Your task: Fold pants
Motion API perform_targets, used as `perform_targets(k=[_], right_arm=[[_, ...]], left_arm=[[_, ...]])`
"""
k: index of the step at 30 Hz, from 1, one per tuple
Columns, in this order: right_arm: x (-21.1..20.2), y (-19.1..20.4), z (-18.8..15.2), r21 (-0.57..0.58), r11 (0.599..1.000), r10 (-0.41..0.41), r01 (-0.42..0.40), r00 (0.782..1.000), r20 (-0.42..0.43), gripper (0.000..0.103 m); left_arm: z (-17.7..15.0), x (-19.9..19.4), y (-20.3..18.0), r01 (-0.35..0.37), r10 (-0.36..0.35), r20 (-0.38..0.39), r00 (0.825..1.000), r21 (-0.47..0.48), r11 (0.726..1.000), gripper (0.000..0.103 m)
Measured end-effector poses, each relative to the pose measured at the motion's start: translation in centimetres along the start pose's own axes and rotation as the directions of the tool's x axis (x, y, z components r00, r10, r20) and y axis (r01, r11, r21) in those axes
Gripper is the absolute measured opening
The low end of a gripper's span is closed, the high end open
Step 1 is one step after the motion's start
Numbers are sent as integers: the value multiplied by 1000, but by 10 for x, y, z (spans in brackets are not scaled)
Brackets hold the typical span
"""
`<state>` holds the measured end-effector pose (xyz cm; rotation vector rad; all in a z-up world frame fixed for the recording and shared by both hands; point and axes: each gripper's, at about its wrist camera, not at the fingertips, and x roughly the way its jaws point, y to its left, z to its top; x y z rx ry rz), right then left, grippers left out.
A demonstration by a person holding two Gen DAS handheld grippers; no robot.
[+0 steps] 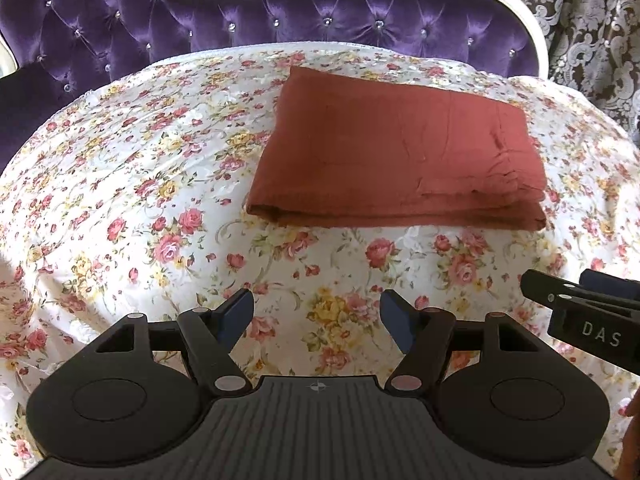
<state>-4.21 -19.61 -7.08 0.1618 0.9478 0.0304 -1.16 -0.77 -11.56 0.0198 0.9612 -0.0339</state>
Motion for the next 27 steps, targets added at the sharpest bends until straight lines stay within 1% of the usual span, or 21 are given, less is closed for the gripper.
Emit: perform_targets(k=[18,27], right_arm=[[2,2,-2,18,1000,4,-4,1000,-13,72],[6,1,-2,26,1000,-6,7,1000,-30,72]], left_arm=[[-1,3,-3,-5,6,-15,1000,21,1000,68],[-2,6,-5,-8,9,-26,1000,34,999,68]])
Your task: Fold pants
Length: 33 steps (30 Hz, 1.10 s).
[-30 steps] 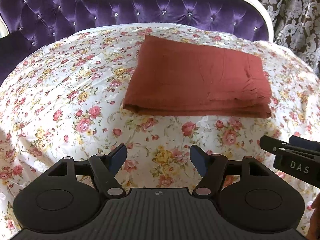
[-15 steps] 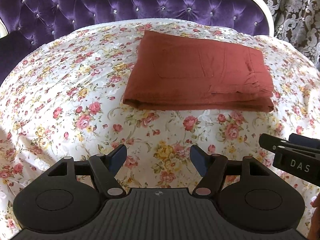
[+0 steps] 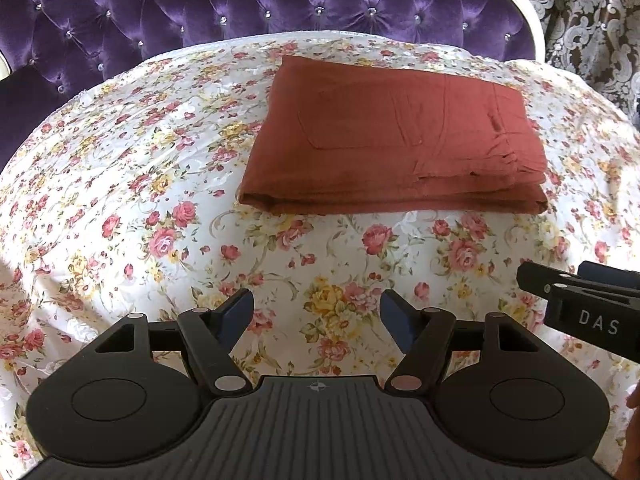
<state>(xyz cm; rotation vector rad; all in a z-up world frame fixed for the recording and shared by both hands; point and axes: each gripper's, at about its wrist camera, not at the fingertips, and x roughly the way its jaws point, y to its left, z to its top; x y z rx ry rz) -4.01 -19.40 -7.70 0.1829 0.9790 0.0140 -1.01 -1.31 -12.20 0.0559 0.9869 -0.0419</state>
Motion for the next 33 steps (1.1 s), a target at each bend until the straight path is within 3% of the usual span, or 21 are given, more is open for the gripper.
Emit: perform_targets(k=[33], right_arm=[[8,-8,3,36,999,4,-4,1000,-24,72]], left_arm=[[3,7,-11,-3,4,-15,1000,54,999,68]])
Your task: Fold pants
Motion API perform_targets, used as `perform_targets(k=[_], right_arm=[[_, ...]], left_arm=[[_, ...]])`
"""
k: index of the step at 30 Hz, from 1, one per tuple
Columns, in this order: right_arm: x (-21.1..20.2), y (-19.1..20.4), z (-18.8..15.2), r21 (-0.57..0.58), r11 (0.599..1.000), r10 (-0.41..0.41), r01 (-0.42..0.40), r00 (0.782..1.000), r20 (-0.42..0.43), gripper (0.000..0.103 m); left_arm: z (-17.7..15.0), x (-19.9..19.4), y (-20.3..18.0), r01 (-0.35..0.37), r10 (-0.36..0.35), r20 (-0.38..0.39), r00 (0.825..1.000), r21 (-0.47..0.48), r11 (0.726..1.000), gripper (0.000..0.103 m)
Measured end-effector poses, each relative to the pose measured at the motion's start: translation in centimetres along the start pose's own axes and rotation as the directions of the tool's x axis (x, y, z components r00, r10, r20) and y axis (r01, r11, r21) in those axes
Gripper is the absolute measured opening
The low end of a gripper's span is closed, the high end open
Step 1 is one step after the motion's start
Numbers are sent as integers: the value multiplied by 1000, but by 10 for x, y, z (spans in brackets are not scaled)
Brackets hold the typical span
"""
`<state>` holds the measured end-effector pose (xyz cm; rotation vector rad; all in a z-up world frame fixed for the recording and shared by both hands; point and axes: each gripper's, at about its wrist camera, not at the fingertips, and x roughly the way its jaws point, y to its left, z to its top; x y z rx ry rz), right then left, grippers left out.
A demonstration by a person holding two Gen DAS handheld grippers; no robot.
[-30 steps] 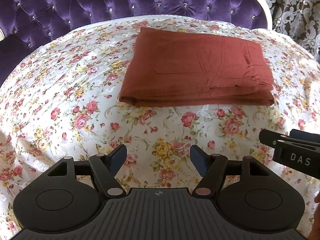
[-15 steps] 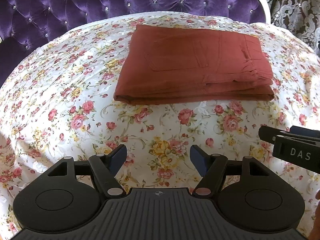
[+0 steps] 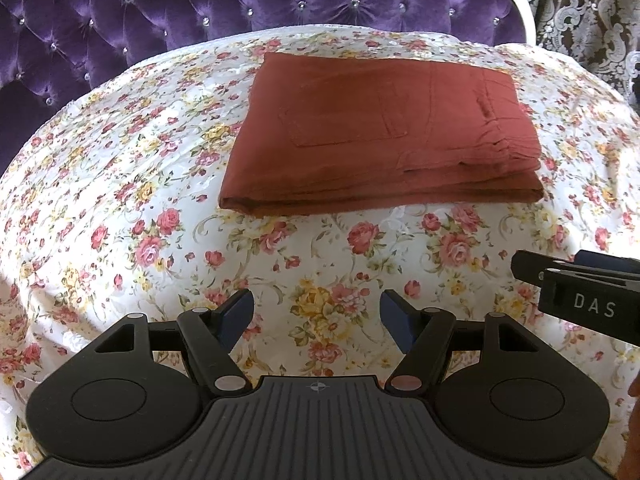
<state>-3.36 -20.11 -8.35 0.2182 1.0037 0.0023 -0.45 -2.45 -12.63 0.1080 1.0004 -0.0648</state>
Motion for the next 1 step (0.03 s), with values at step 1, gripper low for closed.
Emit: perform_targets(k=[1], right_arm=[[0,0,0,-1,1000,1,-1,1000,0,72]], left_arm=[[1,0,0,-1,1,0,1000,1,1000,68]])
